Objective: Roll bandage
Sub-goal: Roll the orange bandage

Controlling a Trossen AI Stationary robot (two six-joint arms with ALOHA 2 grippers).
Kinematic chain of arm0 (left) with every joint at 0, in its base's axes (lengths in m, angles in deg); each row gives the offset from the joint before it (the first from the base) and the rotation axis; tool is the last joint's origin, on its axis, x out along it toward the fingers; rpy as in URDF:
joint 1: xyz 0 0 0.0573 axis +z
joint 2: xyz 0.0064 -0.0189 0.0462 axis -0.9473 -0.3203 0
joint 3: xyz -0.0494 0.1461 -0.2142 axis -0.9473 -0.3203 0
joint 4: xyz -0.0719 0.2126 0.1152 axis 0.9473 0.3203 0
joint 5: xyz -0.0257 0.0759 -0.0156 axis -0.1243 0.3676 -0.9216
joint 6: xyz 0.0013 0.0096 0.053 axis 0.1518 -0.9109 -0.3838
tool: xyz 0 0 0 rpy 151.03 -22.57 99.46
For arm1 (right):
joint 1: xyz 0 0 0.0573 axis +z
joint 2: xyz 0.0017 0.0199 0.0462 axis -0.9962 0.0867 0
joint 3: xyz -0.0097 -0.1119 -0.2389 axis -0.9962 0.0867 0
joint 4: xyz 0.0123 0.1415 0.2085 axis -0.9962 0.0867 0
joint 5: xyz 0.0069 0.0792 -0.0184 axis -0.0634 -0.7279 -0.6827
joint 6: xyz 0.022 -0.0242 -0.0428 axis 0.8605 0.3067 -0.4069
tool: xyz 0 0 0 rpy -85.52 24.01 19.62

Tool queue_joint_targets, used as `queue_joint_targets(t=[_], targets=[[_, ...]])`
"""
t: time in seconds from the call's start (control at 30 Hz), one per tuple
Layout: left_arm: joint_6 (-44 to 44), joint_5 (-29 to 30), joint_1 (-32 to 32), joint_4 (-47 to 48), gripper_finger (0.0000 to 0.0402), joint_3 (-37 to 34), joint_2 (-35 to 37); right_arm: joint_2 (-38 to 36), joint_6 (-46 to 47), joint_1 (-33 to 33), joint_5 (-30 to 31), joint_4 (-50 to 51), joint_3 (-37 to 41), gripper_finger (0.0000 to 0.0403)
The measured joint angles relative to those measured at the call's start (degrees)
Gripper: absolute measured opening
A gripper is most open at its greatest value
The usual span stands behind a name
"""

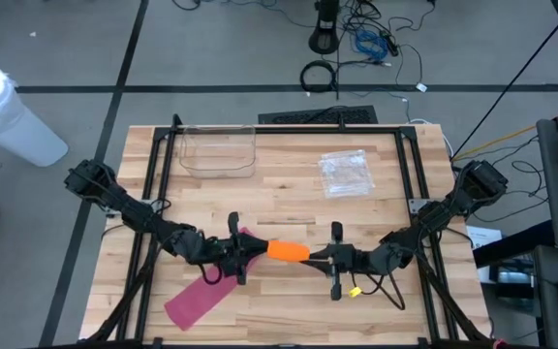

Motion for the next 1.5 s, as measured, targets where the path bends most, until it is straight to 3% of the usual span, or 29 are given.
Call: queue_joint_targets(t=[0.1,0.3,0.7,0.87,1.13,1.33,1.5], targets=[[13.28,0.23,0.5,-0.24,0.0019,0.0,0.3,0.0,-5.54,0.32,1.94,0.05,-0.05,0.0004],[24.33,-0.49,0.48,1.69,0.0063,0.02,0.55,-0.02,-18.96,1.04,3.04,1.06,-0.09,0.0004],[25.83,-3.61,0.5,3.27,0.0073,0.02,0.57,-0.02,-52.81,2.59,3.49,2.65,-0.09,0.0002],[25.89,-4.6,1.11,3.35,0.0073,0.02,0.59,-0.02,-55.26,2.61,3.34,2.92,-0.09,0.0002],[26.02,-10.83,2.33,5.11,0.0062,0.02,0.66,-0.02,-58.54,2.68,2.65,3.94,-0.07,0.0014],[26.04,-9.91,2.36,6.57,0.0012,0.02,0.68,-0.02,-58.31,2.7,2.89,3.87,-0.07,0.0012],[29.05,-5.35,2.43,6.85,0.0025,0.09,0.68,-0.02,-53.88,3.13,9.33,4.09,-0.07,0.0005]])
